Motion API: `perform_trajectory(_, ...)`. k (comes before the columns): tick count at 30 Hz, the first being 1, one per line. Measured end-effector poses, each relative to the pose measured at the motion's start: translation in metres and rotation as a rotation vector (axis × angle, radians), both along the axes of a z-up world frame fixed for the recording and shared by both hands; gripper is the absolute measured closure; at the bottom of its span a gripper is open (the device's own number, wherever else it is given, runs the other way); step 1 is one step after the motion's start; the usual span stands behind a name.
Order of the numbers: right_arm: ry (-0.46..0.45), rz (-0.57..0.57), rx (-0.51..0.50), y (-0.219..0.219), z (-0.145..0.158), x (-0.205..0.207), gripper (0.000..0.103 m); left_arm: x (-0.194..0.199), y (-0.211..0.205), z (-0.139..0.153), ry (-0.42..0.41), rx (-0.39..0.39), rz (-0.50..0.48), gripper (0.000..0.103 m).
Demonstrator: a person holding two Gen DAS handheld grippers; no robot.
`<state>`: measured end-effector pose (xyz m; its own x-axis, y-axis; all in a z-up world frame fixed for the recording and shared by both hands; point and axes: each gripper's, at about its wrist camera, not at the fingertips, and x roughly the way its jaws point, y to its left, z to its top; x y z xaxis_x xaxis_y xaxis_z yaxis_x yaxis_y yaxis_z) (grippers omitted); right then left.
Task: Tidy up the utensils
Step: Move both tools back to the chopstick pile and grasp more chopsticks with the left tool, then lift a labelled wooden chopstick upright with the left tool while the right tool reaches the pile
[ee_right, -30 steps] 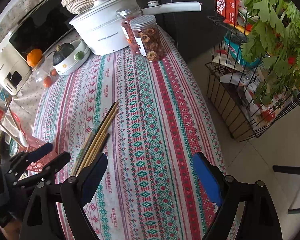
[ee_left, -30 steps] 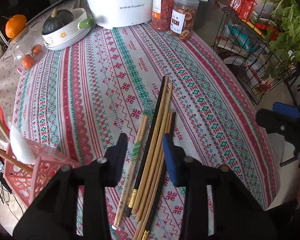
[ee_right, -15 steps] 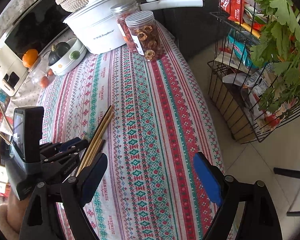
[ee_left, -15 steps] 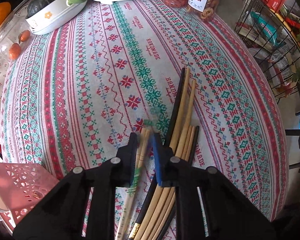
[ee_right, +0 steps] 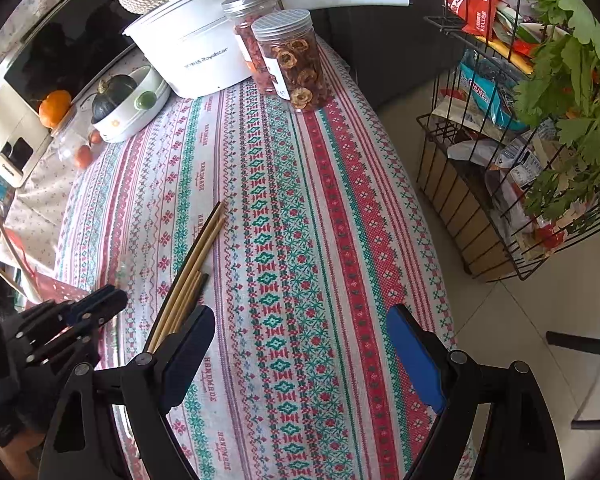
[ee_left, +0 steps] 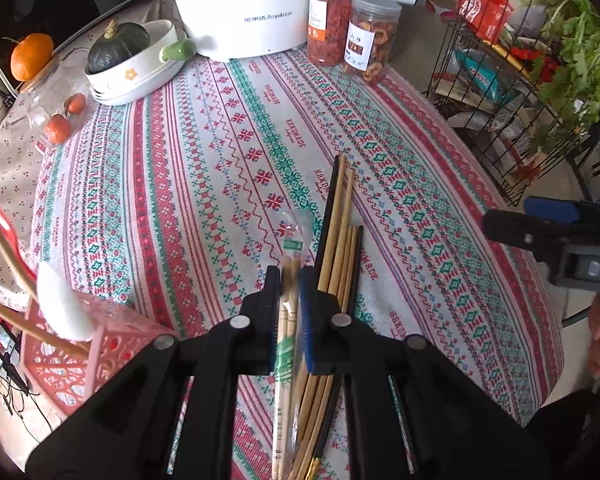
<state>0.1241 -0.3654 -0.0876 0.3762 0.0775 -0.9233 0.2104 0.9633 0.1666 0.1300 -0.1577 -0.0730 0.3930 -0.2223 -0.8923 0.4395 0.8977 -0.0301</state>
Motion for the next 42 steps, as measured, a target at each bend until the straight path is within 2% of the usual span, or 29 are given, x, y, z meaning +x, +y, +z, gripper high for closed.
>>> perform_trajectory(3,0.017,0.017,-0.005,0.011,-0.006,0.003,0.014,-0.018,0.017,0.015,-0.042,-0.043,-0.011,0.092)
perform_trajectory(10,0.077,0.065,0.006,0.039,-0.028,0.01,0.014,-0.045,0.062,0.025,-0.112,-0.136,-0.018,0.092)
perform_trajectory(17,0.144,0.086,0.01,0.064,-0.052,0.019,0.014,-0.057,0.098,0.034,-0.15,-0.223,0.032,0.092)
perform_trajectory(24,0.155,0.082,-0.02,0.085,-0.061,0.031,0.014,-0.068,0.112,0.036,-0.153,-0.241,0.019,0.092)
perform_trajectory(28,0.157,0.118,-0.139,0.105,-0.066,0.032,0.014,-0.07,0.119,0.038,-0.151,-0.251,0.023,0.092)
perform_trajectory(31,0.15,0.137,-0.177,0.116,-0.064,0.031,0.014,-0.072,0.125,0.039,-0.154,-0.254,0.029,0.092)
perform_trajectory(40,0.169,0.118,-0.149,0.113,-0.066,0.027,0.013,-0.073,0.129,0.039,-0.15,-0.258,0.034,0.092)
perform_trajectory(42,0.173,0.126,-0.17,0.113,-0.065,0.03,0.013,-0.073,0.129,0.04,-0.149,-0.261,0.035,0.092)
